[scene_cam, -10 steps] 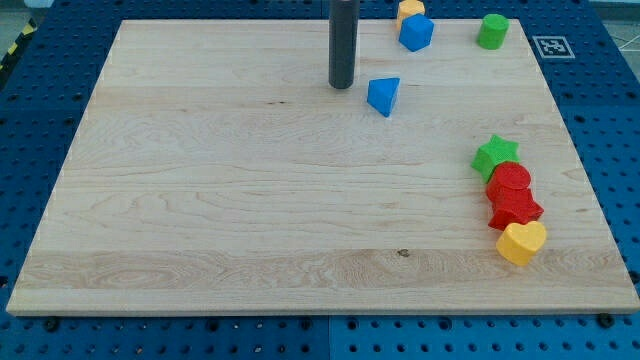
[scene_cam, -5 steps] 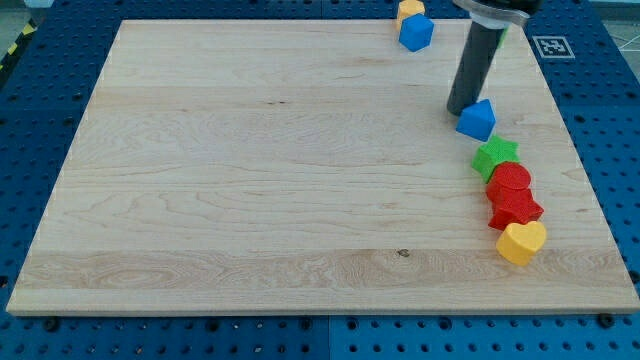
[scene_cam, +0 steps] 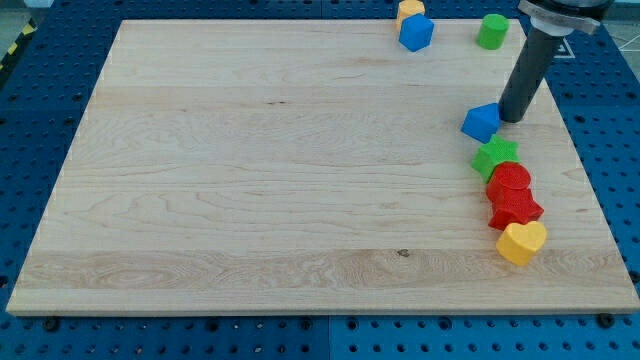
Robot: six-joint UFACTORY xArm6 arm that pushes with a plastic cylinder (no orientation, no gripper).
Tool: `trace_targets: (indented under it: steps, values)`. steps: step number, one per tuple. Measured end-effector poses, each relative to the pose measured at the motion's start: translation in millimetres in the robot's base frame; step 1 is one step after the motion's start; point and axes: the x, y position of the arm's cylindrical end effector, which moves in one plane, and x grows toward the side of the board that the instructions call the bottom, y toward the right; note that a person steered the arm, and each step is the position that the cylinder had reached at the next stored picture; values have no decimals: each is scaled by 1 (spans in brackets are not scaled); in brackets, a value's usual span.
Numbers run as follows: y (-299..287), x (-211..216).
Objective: Slide the blue triangle to the top of the green star
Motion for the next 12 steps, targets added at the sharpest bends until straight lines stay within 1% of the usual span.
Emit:
trace_targets:
  steps: [1,3,4,5,6,7,9,11,12]
  values:
    - [-19,-1]
    - [-19,-5]
    - [-29,-12]
    - [-51,-29]
    - [-55,-31]
    - [-55,-28]
    - [-45,-7]
    - [-32,-5]
    - [-46,-11]
